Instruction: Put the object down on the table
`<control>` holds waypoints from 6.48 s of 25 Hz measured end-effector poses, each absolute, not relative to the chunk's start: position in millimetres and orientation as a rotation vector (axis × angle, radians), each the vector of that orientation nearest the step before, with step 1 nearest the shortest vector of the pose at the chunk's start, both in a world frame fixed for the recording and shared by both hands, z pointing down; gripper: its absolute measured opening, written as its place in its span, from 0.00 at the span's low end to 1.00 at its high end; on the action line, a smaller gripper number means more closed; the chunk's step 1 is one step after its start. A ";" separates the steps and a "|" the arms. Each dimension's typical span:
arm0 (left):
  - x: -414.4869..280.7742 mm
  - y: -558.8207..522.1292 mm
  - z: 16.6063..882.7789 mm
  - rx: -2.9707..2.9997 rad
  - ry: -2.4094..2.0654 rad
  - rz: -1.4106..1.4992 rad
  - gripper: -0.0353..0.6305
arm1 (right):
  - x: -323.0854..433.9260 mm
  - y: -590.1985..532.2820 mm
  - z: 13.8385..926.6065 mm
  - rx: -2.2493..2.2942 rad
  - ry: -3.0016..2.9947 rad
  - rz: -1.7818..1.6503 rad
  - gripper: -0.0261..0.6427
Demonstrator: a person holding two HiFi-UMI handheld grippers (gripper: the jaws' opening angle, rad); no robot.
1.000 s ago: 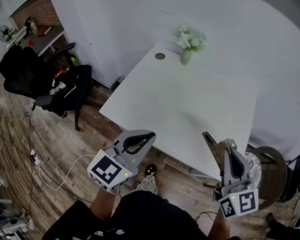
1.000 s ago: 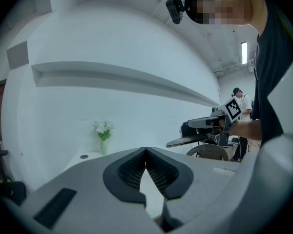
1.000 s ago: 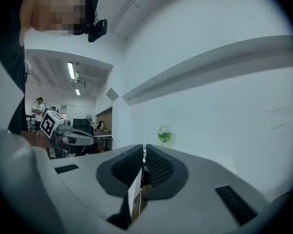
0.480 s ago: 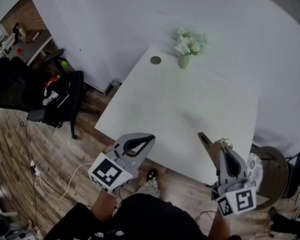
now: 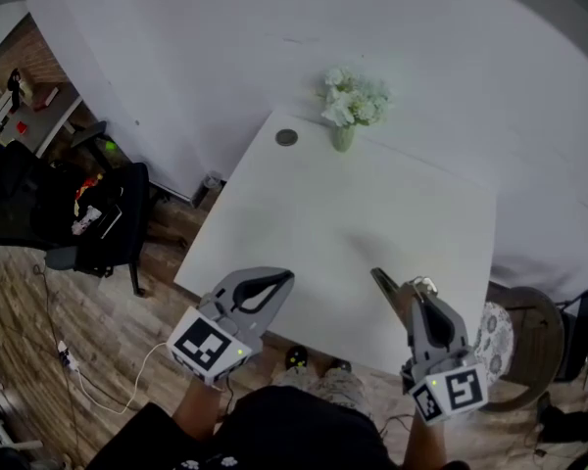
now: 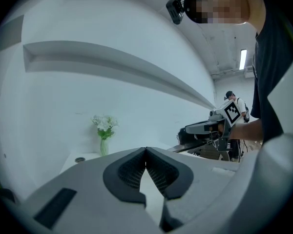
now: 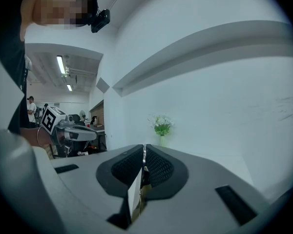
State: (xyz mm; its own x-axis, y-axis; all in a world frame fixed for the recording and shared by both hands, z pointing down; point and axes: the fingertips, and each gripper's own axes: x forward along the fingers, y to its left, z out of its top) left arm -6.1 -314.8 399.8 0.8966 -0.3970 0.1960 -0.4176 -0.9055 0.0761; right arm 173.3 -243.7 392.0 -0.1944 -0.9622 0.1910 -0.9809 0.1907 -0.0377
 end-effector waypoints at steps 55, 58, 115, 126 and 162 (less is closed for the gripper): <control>2.8 -303.8 416.9 2.777 -0.904 0.345 0.05 | 200.0 -311.5 540.9 1.618 -2.317 0.513 0.07; 2.7 -304.1 417.0 2.815 -0.905 0.334 0.05 | 202.2 -311.0 542.1 1.612 -2.316 0.511 0.07; 9.1 -290.6 408.3 2.780 -0.923 0.329 0.05 | 240.0 -299.8 595.6 1.707 -2.314 0.890 0.10; 5.4 -286.5 406.9 2.785 -0.926 0.327 0.05 | 245.2 -299.9 598.4 1.738 -2.281 0.860 0.12; 43.7 -300.3 374.0 2.953 -0.761 0.177 0.05 | 262.6 -258.9 416.5 2.045 -2.440 0.472 0.04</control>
State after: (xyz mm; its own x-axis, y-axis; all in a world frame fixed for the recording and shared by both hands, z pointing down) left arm 43.7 -300.3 374.0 0.8695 -0.4756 0.1332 -0.4856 -0.8724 0.0551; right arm 262.6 -258.9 416.5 -0.1908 -0.9733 0.1280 -0.9508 0.1508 -0.2705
